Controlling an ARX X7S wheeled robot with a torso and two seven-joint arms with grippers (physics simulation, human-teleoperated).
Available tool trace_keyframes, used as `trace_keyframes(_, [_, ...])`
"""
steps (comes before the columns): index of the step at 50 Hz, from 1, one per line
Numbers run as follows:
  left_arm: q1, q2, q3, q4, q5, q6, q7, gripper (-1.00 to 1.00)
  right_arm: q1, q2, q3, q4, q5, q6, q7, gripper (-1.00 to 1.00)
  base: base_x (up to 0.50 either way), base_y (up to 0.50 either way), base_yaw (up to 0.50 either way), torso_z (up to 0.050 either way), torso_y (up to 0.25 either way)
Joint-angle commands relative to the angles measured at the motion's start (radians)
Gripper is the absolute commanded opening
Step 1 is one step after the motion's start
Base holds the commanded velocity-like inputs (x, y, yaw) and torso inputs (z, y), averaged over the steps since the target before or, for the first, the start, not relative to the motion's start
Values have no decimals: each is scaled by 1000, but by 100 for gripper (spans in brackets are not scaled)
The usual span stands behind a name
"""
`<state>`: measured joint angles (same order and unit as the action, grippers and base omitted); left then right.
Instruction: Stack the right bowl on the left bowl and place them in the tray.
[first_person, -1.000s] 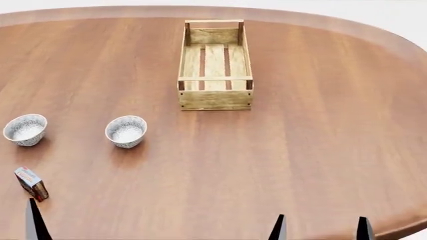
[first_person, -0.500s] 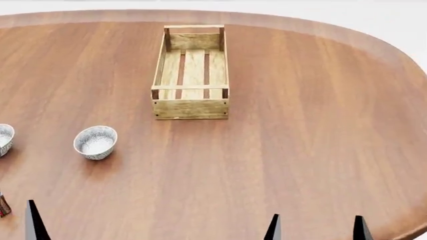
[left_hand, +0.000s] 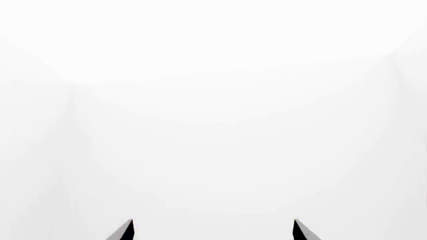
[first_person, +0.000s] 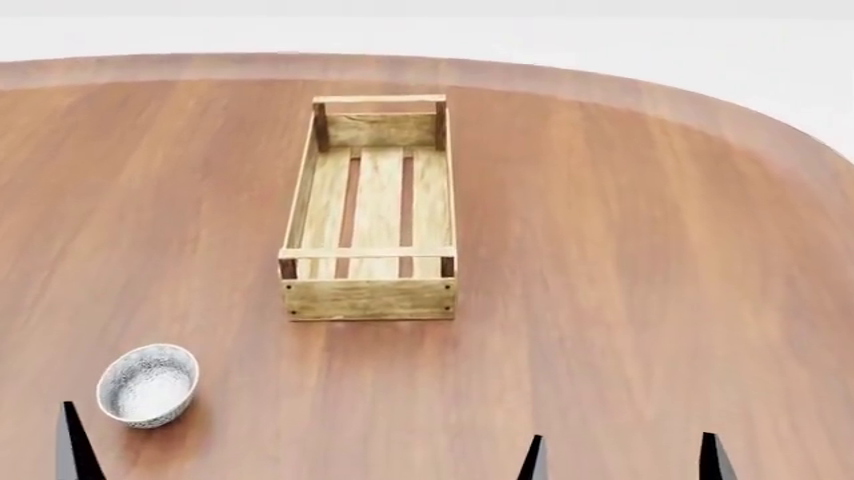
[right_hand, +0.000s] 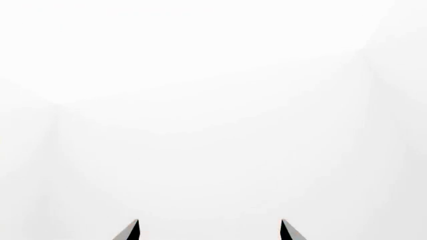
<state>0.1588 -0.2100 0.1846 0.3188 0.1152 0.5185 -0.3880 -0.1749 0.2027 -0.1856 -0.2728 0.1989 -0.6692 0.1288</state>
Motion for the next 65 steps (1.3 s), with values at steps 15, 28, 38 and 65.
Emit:
trace_keyframes(15, [-16,8,-7,-11,-1,-2,14,100,19,-8,12,27,-32,-12,-11,100,500,0,0,0,0])
trace_keyframes(28, [-12,3,3,-12,8,-2,4,100,15,-18,24,34,-111,-12,18,100,500,64,0,0,1])
trace_keyframes(38, [-13,0,12,-19,9,2,-3,100,17,-24,34,43,-160,-17,40,100,500,161,0,0,0])
trace_keyframes(65, [-8,-14,20,-9,14,-8,-22,100,18,5,8,42,-65,-16,43,100,500,8,0,0,0])
